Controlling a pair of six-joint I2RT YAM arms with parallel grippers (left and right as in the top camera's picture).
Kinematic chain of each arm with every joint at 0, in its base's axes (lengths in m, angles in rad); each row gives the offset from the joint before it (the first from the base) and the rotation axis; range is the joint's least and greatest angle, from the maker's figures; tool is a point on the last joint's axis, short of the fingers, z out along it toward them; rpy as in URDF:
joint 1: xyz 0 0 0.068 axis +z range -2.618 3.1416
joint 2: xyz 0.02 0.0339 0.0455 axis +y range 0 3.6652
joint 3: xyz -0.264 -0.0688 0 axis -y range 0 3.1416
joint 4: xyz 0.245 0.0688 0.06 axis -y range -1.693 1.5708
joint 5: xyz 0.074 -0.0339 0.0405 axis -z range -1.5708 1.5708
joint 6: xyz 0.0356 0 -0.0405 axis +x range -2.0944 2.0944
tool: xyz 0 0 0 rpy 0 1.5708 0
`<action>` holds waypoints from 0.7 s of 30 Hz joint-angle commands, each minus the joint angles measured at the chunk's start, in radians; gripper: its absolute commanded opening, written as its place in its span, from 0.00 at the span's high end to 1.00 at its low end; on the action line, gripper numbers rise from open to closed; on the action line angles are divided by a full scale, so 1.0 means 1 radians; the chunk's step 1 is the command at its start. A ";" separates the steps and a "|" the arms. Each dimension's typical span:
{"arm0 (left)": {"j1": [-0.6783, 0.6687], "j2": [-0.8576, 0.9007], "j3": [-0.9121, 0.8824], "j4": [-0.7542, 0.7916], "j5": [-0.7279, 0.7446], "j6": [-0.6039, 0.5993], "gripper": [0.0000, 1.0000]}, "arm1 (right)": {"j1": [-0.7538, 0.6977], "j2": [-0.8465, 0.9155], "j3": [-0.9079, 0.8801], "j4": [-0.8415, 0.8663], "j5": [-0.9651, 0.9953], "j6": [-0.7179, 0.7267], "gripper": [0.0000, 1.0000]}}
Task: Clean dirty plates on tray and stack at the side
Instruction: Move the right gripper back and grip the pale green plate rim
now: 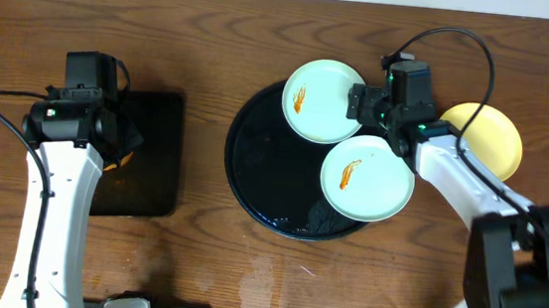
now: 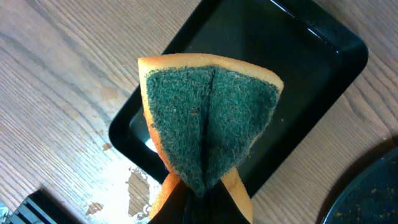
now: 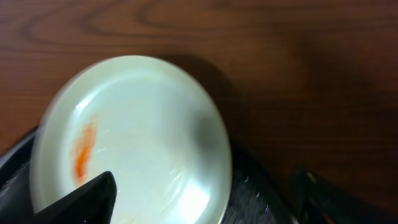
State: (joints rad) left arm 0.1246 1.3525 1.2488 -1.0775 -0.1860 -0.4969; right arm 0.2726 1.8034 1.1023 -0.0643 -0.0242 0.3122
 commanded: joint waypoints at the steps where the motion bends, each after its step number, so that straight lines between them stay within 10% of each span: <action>1: 0.005 0.002 -0.003 -0.006 -0.009 0.010 0.92 | -0.009 0.091 0.013 0.060 0.031 0.013 0.17; 21: 0.005 0.002 -0.003 0.001 -0.009 0.010 0.92 | 0.066 0.153 0.014 -0.002 -0.063 0.031 0.85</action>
State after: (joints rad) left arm 0.1246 1.3525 1.2488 -1.0737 -0.1864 -0.4969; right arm 0.3080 1.9545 1.1038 -0.0494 -0.0795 0.3401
